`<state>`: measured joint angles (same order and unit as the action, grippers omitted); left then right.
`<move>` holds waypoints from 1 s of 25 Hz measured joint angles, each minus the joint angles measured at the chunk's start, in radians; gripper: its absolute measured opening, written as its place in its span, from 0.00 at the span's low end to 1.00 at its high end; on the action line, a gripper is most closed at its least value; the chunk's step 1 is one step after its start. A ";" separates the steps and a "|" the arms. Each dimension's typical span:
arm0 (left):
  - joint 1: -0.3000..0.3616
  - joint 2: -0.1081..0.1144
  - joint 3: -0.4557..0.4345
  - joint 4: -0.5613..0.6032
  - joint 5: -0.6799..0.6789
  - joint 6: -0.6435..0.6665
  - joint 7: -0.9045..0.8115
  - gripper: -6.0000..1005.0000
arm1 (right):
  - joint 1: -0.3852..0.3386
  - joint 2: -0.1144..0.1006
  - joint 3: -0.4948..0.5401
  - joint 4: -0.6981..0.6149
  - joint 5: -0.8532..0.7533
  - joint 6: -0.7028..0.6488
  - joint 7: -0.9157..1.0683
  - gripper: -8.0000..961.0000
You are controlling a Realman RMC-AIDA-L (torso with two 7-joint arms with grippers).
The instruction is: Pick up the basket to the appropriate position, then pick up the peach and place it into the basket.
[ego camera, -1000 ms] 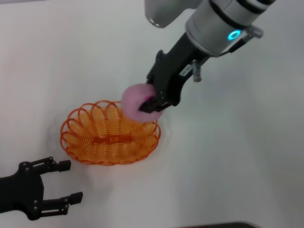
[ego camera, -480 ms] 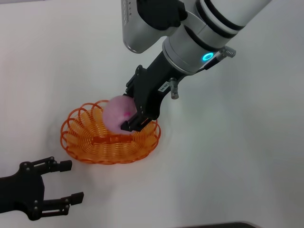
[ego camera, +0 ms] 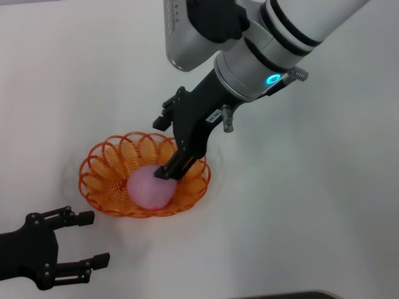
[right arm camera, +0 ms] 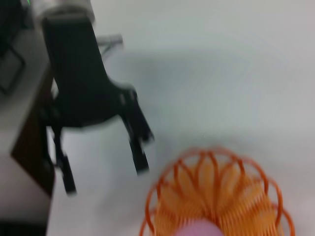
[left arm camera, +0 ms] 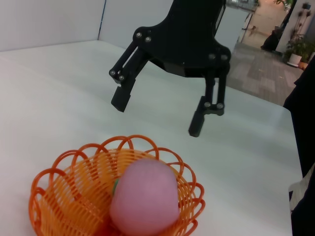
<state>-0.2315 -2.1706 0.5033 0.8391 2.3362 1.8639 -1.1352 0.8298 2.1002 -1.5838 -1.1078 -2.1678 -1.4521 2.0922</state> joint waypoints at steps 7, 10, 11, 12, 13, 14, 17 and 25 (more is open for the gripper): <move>0.001 0.000 0.000 0.000 -0.004 0.000 0.000 0.82 | -0.137 -0.010 0.189 -0.031 0.213 -0.026 -0.170 0.99; 0.002 0.000 -0.002 0.000 -0.008 0.000 0.000 0.82 | -0.206 -0.012 0.280 -0.010 0.296 -0.058 -0.260 0.99; 0.001 0.000 -0.002 0.000 -0.009 0.000 0.000 0.82 | -0.234 -0.012 0.307 0.003 0.324 -0.072 -0.295 0.99; 0.001 0.000 -0.002 0.000 -0.009 0.000 0.000 0.82 | -0.262 -0.012 0.331 0.020 0.350 -0.080 -0.336 0.98; 0.000 0.000 -0.002 0.000 -0.010 0.000 0.000 0.82 | -0.290 -0.012 0.352 0.039 0.378 -0.090 -0.374 0.98; 0.000 0.000 -0.002 0.000 -0.010 0.000 0.000 0.82 | -0.321 -0.012 0.374 0.062 0.403 -0.102 -0.417 0.98; -0.001 0.000 -0.002 0.000 -0.012 0.000 0.000 0.82 | -0.379 -0.012 0.431 0.127 0.431 -0.127 -0.504 0.98; -0.001 0.001 -0.023 -0.003 -0.012 0.000 0.006 0.82 | -0.469 -0.012 0.550 0.361 0.433 -0.142 -0.766 0.98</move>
<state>-0.2330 -2.1696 0.4799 0.8361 2.3239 1.8637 -1.1294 0.3609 2.0878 -1.0334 -0.7470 -1.7345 -1.5944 1.3262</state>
